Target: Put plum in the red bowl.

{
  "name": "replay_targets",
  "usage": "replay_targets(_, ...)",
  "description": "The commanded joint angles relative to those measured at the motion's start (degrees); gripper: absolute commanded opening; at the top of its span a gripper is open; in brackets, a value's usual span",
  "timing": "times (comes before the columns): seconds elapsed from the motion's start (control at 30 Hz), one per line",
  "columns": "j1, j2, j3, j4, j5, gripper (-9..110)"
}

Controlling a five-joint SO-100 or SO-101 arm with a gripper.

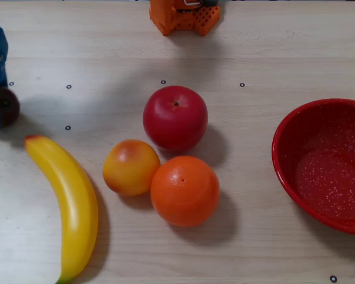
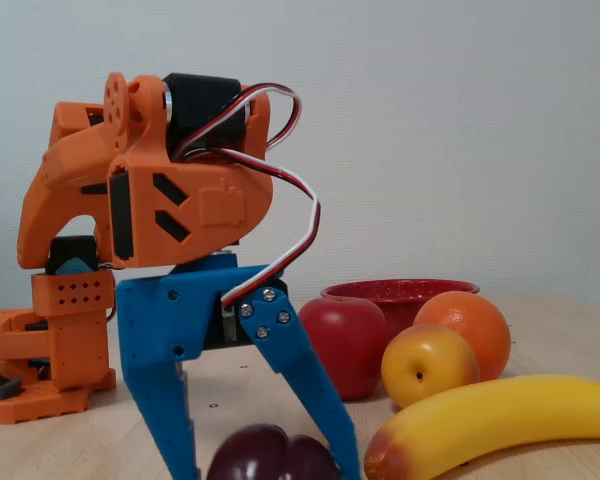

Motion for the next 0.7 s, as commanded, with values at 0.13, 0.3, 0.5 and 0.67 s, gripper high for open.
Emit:
replay_targets(0.13,-3.78,17.23,-4.75,2.90,1.93,0)
replay_targets(0.3,-5.89,22.06,-5.54,4.66,3.60,0)
replay_targets(0.5,-10.90,28.65,-6.42,7.29,7.82,0)
replay_targets(0.67,-17.49,35.07,-4.66,8.17,11.87,0)
